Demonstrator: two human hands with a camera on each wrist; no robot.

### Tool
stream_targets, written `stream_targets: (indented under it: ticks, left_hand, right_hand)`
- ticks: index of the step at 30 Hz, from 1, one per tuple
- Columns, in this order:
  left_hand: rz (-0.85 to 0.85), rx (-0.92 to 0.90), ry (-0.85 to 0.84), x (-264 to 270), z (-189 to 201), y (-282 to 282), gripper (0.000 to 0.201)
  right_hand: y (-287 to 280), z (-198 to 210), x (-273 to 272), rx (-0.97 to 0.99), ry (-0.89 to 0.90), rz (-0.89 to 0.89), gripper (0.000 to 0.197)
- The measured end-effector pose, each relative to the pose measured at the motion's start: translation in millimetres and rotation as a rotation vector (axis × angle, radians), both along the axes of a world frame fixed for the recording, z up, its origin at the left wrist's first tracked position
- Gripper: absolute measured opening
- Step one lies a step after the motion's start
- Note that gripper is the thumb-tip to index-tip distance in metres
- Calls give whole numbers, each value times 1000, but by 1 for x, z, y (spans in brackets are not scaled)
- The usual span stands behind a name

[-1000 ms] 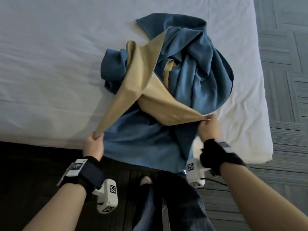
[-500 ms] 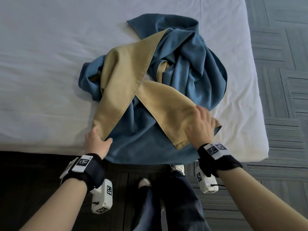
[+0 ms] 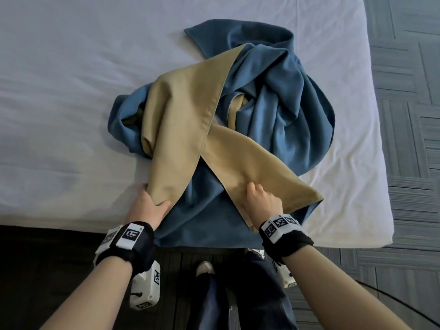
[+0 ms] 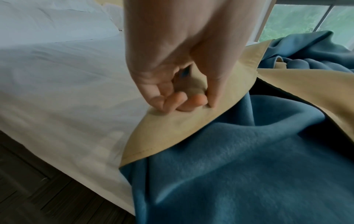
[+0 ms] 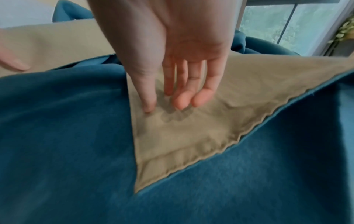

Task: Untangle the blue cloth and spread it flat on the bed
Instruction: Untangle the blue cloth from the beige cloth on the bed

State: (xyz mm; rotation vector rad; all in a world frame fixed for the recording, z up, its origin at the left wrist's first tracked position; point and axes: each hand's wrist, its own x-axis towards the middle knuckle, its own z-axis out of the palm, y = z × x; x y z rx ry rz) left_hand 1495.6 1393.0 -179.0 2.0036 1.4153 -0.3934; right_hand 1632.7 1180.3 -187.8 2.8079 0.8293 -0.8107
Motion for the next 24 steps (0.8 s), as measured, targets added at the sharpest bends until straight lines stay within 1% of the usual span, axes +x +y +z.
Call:
stream_targets:
  ticks: [2, 3, 5, 6, 7, 8, 9, 10, 11, 12, 13, 14, 16, 17, 19, 21, 23, 24]
  left_hand:
    - [-7, -63, 5, 7, 0, -1, 44]
    - [11, -95, -6, 10, -1, -2, 40]
    - [93, -112, -34, 13, -2, 0, 41]
    - [151, -93, -50, 14, -3, 3, 42]
    - [227, -63, -79, 14, -4, 8, 46]
    - [324, -32, -126, 13, -5, 14, 50]
    - [429, -7, -192, 12, -5, 22, 52]
    - [525, 13, -264, 10, -3, 30, 51]
    - [603, 20, -341, 8, -1, 39, 48]
    - [660, 30, -416, 7, 2, 47, 43]
    - [678, 47, -473, 8, 4, 54, 38]
    - [648, 56, -487, 10, 6, 59, 36]
    - [464, 67, -398, 15, 8, 65, 44]
    - [376, 66, -355, 18, 7, 65, 53]
    - [308, 16, -317, 24, 5, 60, 76]
    - [308, -26, -312, 34, 5, 54, 98]
    - [332, -56, -315, 46, 6, 53, 114]
    - [353, -70, -308, 54, 6, 55, 119]
  right_hand:
    - [-1, 3, 11, -19, 77, 25, 17]
    - [-2, 4, 12, 4, 77, 29, 17]
    - [-1, 6, 10, 100, 2, 50, 17]
    - [0, 5, 6, 131, -40, 64, 27]
    - [3, 4, 4, 131, -58, 68, 48]
    - [5, 4, 3, 117, -53, 58, 73]
    - [7, 4, 3, 102, -50, 31, 93]
    - [8, 4, 5, 93, -58, 0, 102]
    - [8, 2, 7, 87, -73, -25, 101]
    - [8, 1, 9, 83, -88, -38, 96]
    - [8, 2, 10, 81, -95, -37, 91]
    - [8, 2, 11, 78, -87, -32, 87]
    - [9, 5, 16, 107, -54, -41, 80]
    - [10, 9, 20, 140, -47, -53, 74]
    - [12, 15, 30, 225, -56, -75, 61]
    - [16, 22, 43, 322, -79, -85, 53]
    - [21, 29, 64, 388, -92, -117, 53]
    - [24, 31, 79, 401, -101, -142, 55]
